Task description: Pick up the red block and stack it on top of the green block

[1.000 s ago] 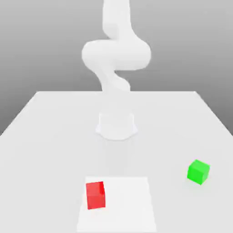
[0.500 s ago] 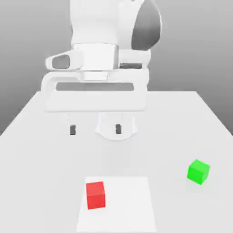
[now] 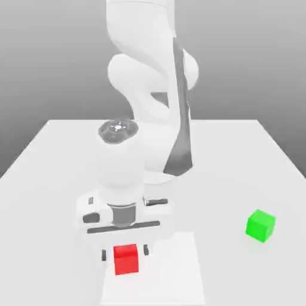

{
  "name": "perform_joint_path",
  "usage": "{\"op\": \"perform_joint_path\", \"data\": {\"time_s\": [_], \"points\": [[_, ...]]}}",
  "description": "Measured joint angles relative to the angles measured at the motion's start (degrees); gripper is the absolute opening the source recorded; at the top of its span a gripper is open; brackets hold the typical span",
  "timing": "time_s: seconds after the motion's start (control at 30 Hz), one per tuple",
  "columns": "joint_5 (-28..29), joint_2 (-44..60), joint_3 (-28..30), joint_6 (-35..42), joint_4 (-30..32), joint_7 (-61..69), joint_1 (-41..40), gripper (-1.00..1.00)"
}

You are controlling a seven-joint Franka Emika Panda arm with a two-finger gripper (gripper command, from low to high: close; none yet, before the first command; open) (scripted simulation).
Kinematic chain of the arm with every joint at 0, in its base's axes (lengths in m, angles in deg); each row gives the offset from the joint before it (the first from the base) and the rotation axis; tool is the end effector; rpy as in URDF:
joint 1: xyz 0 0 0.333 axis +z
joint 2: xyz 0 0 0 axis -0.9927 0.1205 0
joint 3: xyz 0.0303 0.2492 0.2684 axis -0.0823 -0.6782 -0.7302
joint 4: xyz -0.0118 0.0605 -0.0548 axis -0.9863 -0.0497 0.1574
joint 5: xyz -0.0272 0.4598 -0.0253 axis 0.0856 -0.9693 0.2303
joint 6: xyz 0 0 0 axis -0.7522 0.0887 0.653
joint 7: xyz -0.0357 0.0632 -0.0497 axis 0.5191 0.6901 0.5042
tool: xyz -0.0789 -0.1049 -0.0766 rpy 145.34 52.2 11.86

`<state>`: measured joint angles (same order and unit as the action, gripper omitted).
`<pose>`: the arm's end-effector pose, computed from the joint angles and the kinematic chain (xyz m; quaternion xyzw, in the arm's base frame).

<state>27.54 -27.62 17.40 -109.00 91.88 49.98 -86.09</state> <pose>0.4319 -0.0626 0.0852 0.9535 -0.3014 0.0000 0.0002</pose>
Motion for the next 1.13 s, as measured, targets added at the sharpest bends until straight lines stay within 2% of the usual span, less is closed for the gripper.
{"op": "perform_joint_path", "data": {"time_s": [0.13, 0.33, 0.8, 1.0, 1.03, 1.13], "points": [[0.10, 0.23, -0.26, -0.18, -0.02, -0.07, -0.27, -1.00], [3.87, -10.56, 1.10, 8.92, 1.61, -2.66, 0.89, -1.00], [2.91, -20.09, -15.03, 15.88, 4.09, 11.80, 33.10, -1.00], [8.48, -10.57, -14.62, 6.83, 3.81, 8.91, 34.62, -1.00], [9.57, -8.81, -14.14, 5.21, 3.73, 8.17, 34.87, 1.00], [9.57, -8.81, -14.14, 5.21, 3.73, 8.17, 34.87, 1.00]]}}
